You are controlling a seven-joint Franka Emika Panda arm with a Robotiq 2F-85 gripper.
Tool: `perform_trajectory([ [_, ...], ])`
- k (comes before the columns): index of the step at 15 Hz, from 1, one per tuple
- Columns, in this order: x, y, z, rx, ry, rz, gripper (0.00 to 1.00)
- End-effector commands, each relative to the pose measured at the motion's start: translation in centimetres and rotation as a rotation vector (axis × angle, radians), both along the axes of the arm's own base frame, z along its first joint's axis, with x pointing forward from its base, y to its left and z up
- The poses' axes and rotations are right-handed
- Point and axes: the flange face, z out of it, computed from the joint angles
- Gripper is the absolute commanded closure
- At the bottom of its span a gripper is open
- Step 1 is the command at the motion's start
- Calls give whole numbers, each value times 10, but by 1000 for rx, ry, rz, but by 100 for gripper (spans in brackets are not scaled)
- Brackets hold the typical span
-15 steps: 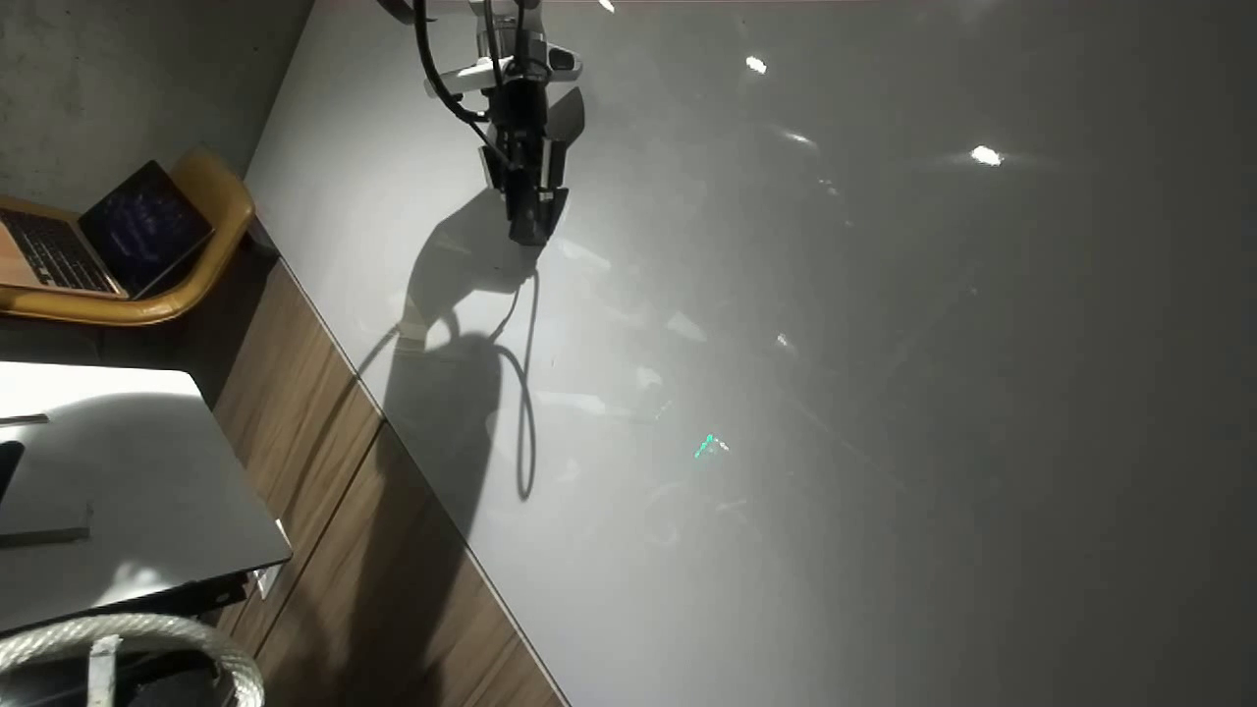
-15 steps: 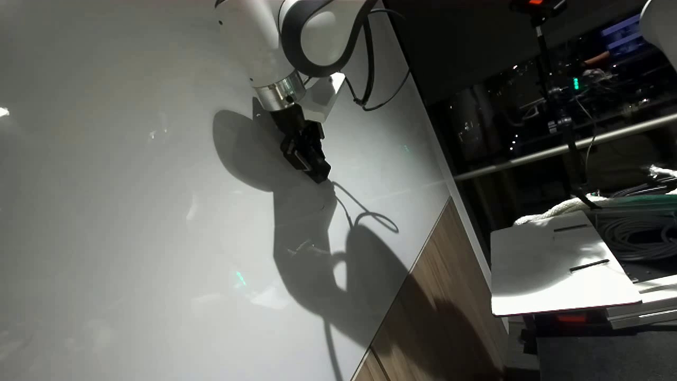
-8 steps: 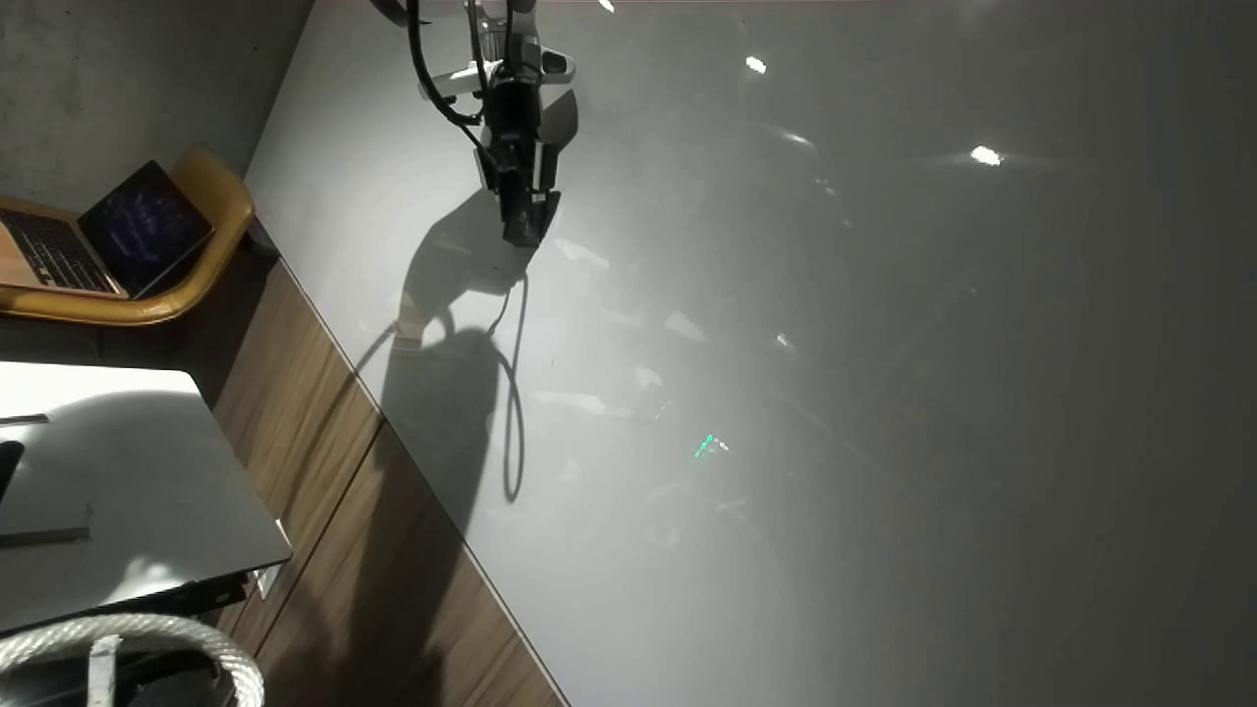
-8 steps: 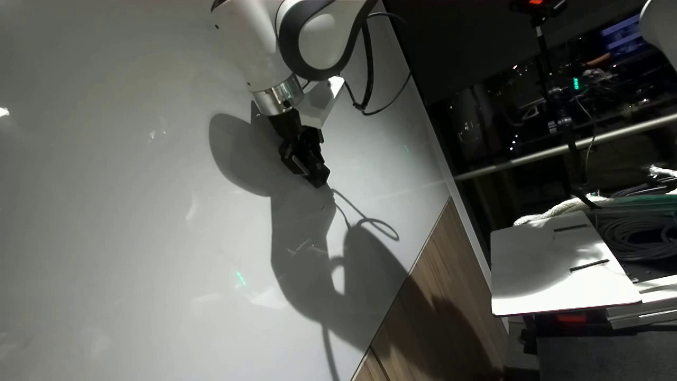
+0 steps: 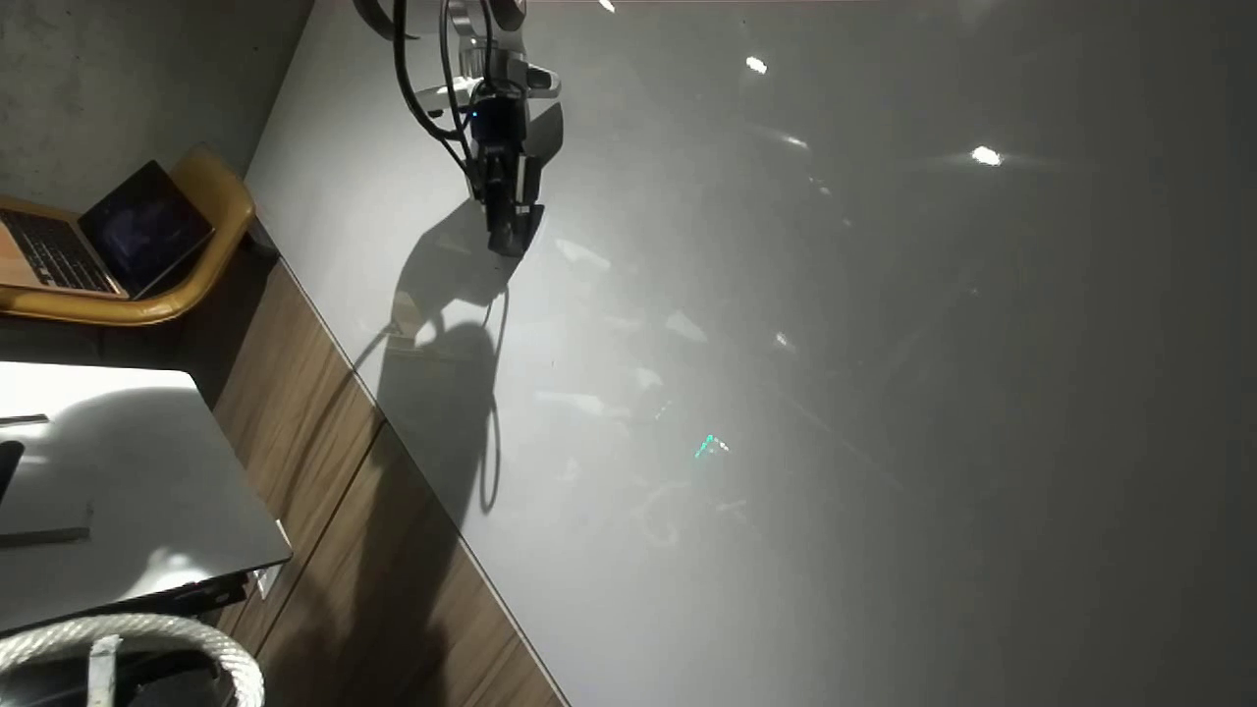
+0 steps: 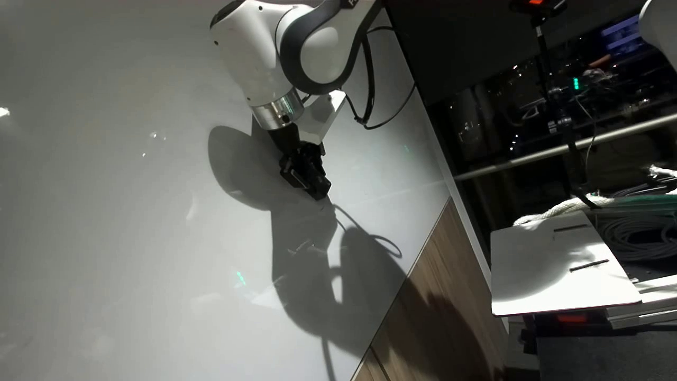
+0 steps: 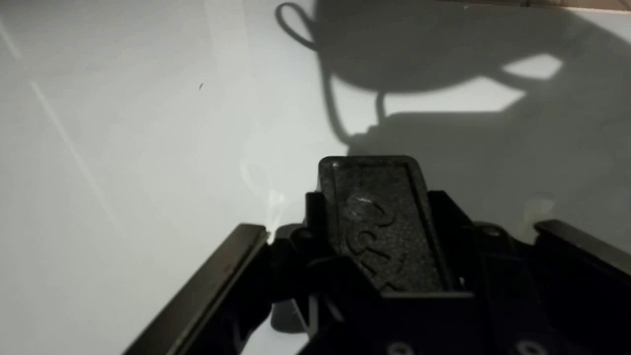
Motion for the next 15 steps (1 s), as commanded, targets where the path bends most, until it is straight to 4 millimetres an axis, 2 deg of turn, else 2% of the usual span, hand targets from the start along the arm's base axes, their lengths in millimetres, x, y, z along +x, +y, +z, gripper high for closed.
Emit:
perform_trajectory([
  [1,42,-10,-15,60,-66,18,71],
  [5,46,-20,-20,99,-62,-4,71],
  [10,47,-36,-47,131,-38,-17,71],
  [15,43,-66,-75,135,-14,-30,71],
])
